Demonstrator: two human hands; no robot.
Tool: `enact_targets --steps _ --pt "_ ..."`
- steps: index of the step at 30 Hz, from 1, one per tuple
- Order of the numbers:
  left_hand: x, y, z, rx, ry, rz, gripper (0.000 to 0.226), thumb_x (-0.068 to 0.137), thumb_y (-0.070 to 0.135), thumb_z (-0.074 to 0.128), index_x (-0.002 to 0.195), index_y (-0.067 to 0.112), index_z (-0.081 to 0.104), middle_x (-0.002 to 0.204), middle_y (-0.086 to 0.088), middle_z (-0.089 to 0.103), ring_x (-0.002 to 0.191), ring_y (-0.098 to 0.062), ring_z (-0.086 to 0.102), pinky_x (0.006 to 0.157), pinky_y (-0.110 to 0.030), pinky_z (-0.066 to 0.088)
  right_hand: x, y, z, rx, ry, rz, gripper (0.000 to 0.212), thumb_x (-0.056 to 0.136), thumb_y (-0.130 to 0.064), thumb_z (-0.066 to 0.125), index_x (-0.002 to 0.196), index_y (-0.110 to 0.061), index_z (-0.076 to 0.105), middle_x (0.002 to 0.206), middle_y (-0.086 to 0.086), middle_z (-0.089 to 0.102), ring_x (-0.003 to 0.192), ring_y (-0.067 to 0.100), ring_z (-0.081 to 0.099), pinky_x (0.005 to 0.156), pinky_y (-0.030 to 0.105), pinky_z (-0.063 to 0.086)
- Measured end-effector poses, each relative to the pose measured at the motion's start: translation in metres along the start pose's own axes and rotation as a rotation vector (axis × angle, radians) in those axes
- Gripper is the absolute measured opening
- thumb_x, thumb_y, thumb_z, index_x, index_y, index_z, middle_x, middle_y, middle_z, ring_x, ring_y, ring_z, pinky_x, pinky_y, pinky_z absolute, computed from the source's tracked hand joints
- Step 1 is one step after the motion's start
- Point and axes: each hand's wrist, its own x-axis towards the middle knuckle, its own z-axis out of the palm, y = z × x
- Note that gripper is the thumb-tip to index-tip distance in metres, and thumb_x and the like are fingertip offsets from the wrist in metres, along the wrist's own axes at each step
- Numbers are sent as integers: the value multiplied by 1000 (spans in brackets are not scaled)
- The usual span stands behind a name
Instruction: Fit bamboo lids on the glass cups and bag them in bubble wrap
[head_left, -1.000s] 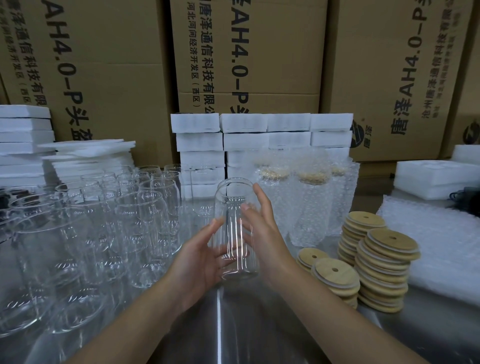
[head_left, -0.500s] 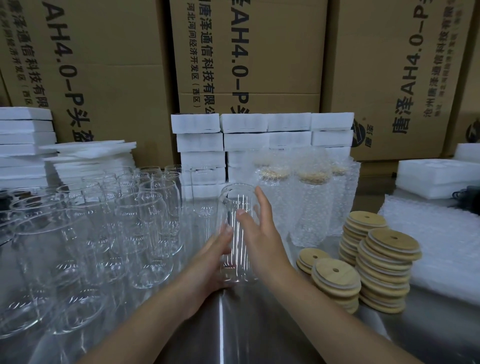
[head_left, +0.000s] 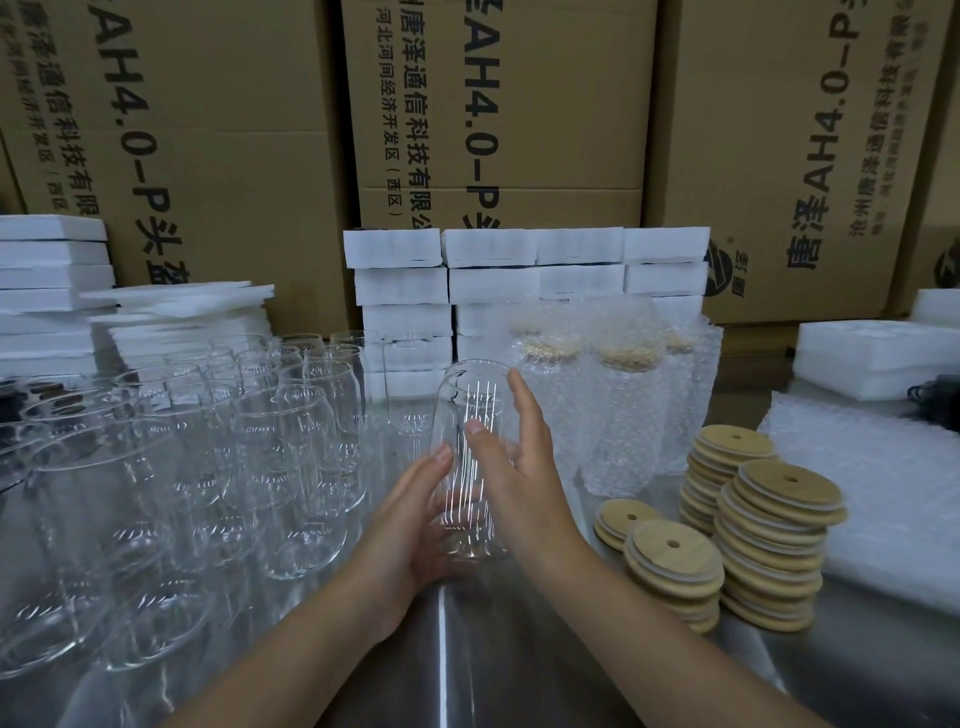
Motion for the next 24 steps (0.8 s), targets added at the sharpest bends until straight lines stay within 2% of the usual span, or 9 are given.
enact_targets --steps 3,5,10,13,15,17,19,21,24 --pt "0 1 0 -33 -33 -12 65 65 57 61 126 36 56 108 -2 74 85 -22 73 62 -41 58 -1 -2 0 57 -14 43 54 95 -38 54 119 -70 19 150 -18 19 130 2 33 99 24 29" --pt "0 1 0 -37 -58 -30 63 68 59 57 126 35 56 105 0 75 88 -25 72 71 -48 60 -1 -5 1 113 -25 76 54 94 -39 54 112 -75 19 147 -18 20 120 -4 34 96 24 31" --pt "0 3 -2 -84 -89 -118 67 77 61 47 137 31 50 120 -9 69 101 -30 68 85 -50 53 -3 -11 2 224 -37 141 54 92 -39 56 105 -78 22 152 -14 21 139 26 32 109 55 34" --pt "2 2 -3 -96 -82 -133 67 76 62 47 134 30 52 118 -12 70 99 -32 68 79 -48 56 -3 -10 2 225 -24 138 53 92 -39 57 106 -77 24 144 -17 24 137 27 35 108 55 35" --pt "3 2 -2 -68 -48 -129 60 69 62 51 121 32 57 103 -8 75 90 -30 72 70 -45 59 -4 -7 2 181 -27 130 53 93 -38 55 115 -73 22 154 -13 19 134 25 39 106 53 38" --pt "3 2 -1 -22 -4 -96 60 65 62 52 117 33 59 94 -2 76 81 -26 73 65 -42 60 -3 -3 1 130 -27 102 56 95 -35 53 124 -66 17 157 -10 17 126 19 44 101 39 42" --pt "3 1 1 43 29 -56 68 62 67 54 122 35 58 101 6 75 83 -23 73 68 -42 60 -2 -2 1 94 -20 55 59 94 -32 56 128 -61 18 150 -17 20 127 11 39 96 26 38" --pt "1 -1 4 129 68 -21 81 55 72 56 127 35 56 116 2 69 94 -24 71 69 -40 58 -3 -1 1 -3 -2 -7 62 90 -36 59 131 -59 18 140 -26 21 138 8 30 108 31 34" --pt "-3 -3 9 192 88 29 93 54 75 54 130 22 57 114 -11 66 84 -19 67 57 -28 52 -7 -2 3 -116 4 -79 64 80 -49 52 127 -69 14 146 -30 17 141 1 20 116 40 28"
